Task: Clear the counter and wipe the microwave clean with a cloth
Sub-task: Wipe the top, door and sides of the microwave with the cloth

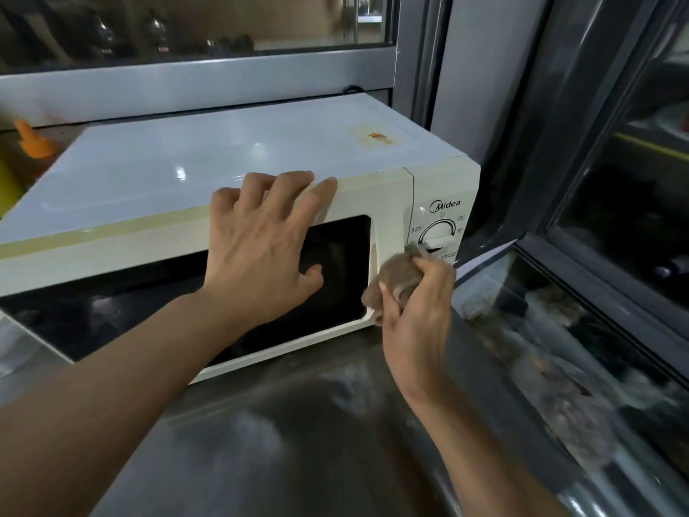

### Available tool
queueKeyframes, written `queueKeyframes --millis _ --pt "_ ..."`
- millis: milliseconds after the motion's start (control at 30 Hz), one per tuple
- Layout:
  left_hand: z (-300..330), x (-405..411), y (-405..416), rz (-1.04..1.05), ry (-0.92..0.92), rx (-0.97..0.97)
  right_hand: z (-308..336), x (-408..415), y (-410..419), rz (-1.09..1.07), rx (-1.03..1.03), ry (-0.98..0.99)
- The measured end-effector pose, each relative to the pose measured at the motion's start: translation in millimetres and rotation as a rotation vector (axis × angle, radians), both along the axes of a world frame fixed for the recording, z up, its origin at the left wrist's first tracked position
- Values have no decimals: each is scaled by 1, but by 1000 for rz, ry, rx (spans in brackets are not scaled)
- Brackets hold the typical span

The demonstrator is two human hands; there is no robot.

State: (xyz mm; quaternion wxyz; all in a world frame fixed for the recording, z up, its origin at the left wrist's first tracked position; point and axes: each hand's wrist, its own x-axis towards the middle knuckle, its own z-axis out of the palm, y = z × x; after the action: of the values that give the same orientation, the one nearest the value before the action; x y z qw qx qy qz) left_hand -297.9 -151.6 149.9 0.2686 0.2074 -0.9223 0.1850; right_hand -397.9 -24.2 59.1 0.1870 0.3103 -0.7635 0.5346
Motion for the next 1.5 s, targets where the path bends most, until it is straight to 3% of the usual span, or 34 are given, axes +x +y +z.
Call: queueKeyframes --millis 133,367,700,833,1000,1067,1333,1500 --pt "0 -1 0 -1 5 -4 27 -12 -17 -30 -51 30" --pt "-3 -2 -2 7 9 -25 -33 -8 -17 19 -131 9" --pt "-3 -2 -2 24 -13 -35 -94 -12 -6 144 234 -258" --pt "4 1 3 32 -58 17 -67 -10 22 108 265 -132" --pt "16 3 11 -6 -80 109 12 -20 34 21 -112 14" --pt "20 -3 17 -15 -74 82 41 -29 19 -21 -167 37" --pt "17 -35 23 -9 -123 102 54 -53 -3 -36 89 71" --pt "12 -36 20 -2 -94 40 63 -90 12 -15 -65 -191"
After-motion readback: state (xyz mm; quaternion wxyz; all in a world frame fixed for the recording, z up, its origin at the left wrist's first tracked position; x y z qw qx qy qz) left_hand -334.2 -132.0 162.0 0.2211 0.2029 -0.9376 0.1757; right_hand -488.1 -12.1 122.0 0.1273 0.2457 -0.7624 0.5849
